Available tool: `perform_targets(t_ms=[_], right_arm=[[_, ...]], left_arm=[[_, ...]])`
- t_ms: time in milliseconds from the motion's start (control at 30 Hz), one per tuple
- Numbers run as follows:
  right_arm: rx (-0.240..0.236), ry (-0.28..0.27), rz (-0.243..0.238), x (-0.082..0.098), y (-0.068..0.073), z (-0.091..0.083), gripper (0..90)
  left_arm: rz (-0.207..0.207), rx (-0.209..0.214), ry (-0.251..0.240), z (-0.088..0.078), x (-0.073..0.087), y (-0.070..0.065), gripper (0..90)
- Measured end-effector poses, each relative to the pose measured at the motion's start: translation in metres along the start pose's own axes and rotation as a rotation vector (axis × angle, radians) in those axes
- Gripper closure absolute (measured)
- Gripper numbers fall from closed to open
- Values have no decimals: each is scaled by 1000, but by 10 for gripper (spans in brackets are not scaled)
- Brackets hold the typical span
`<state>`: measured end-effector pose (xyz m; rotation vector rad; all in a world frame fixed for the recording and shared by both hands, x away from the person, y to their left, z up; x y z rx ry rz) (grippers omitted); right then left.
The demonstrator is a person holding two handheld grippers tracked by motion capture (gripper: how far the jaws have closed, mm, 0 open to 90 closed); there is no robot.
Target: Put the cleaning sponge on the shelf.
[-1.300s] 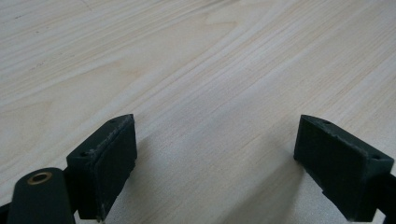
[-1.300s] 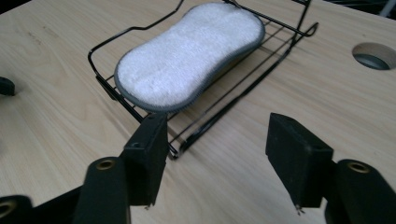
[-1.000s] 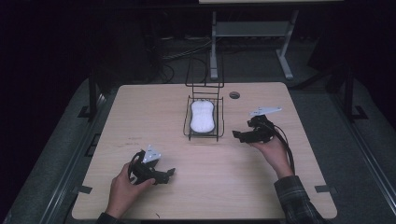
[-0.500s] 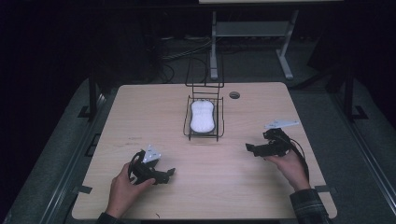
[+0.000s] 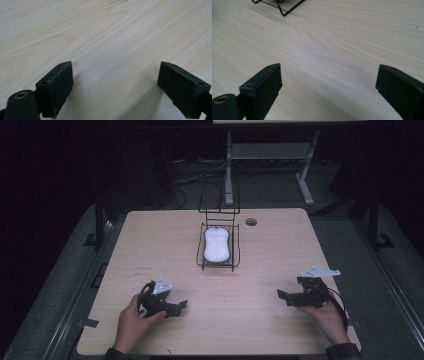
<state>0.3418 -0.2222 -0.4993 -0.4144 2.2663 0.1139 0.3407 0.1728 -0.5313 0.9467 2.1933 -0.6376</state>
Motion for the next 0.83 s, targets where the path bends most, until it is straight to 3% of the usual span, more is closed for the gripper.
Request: perform_targets(t_ms=[167, 400, 500, 833], right_arm=[[31, 18, 1, 26, -6, 0, 64], [87, 40, -12, 48, -15, 0, 63], [106, 40, -43, 53, -16, 2, 57], [107, 44, -42, 54, -16, 1, 53]], left_arm=[[0, 0, 0, 0, 0, 0, 124], [0, 0, 0, 0, 0, 0, 124], [0, 0, 0, 0, 0, 0, 124], [0, 1, 1, 0, 0, 0, 124]])
Point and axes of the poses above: each handheld gripper's, and its own axes: z roughly forward along the jaws, x roughly out of its underside, y roughly to its left, the point moved 8 cm from there along z, roughly forward along the jaws, and after that the axes turned 15 degrees about x, right-handed, at the moved point
